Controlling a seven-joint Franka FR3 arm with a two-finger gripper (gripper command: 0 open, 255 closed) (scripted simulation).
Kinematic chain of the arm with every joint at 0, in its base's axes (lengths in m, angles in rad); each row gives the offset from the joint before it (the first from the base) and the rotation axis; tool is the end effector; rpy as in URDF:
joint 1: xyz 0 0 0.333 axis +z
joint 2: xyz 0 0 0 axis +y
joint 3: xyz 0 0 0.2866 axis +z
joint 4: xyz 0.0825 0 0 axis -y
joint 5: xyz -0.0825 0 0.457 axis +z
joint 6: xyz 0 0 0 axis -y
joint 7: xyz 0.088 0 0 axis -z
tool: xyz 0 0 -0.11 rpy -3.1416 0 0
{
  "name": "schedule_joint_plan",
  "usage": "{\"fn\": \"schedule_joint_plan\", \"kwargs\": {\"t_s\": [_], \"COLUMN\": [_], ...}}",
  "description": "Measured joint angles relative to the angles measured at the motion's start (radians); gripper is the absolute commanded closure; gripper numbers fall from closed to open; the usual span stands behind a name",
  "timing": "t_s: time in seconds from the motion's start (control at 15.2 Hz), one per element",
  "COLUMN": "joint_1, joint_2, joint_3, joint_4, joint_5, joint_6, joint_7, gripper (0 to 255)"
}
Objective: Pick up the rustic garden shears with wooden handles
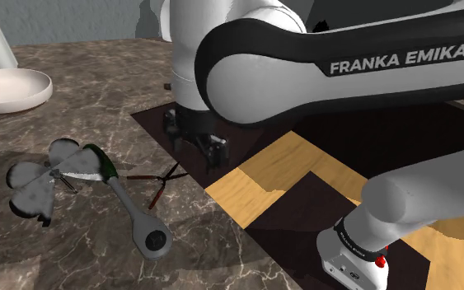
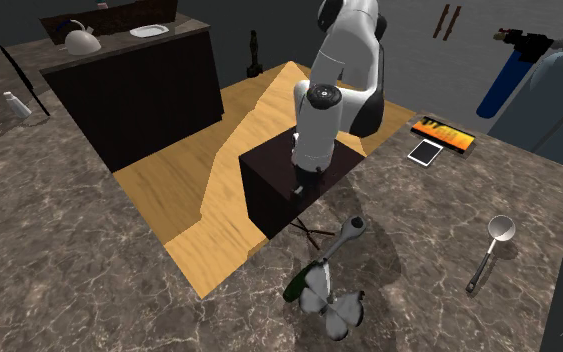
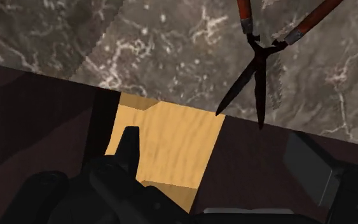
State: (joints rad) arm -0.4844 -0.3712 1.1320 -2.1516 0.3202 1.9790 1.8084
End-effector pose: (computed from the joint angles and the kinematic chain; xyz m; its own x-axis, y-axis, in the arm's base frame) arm 0.4410 0.3707 0.4007 0.2513 -0.9673 0.0351 -0.9674 -0.2523 -0.0243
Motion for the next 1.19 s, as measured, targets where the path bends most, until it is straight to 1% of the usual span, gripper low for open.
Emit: {"fn": "schedule_joint_plan", "kwargs": {"t_s": [0.07,0.13,0.2,0.26,0.33,0.4,0.53,0.59,0.79,0.86,1.19], "joint_1": [-0.056,-0.126,-0.258,-0.361,-0.426,-0.472,-0.534,-0.558,-0.596,-0.599,-0.601], "joint_2": [0.045,0.092,0.145,0.159,0.159,0.152,0.131,0.120,0.099,0.097,0.098], "joint_3": [0.070,0.151,0.298,0.404,0.466,0.510,0.568,0.590,0.631,0.633,0.637], "joint_4": [0.024,0.053,0.087,0.106,0.117,0.118,0.111,0.108,0.087,0.084,0.086], "joint_5": [-0.028,-0.065,-0.110,-0.118,-0.112,-0.100,-0.073,-0.059,-0.031,-0.029,-0.025], "joint_6": [0.016,0.023,0.029,0.040,0.050,0.061,0.083,0.092,0.125,0.128,0.120], "joint_7": [0.069,0.138,0.214,0.250,0.262,0.261,0.247,0.239,0.222,0.220,0.218], "gripper": [0,0,0,0,0,0,0,0,0,255,255]}}
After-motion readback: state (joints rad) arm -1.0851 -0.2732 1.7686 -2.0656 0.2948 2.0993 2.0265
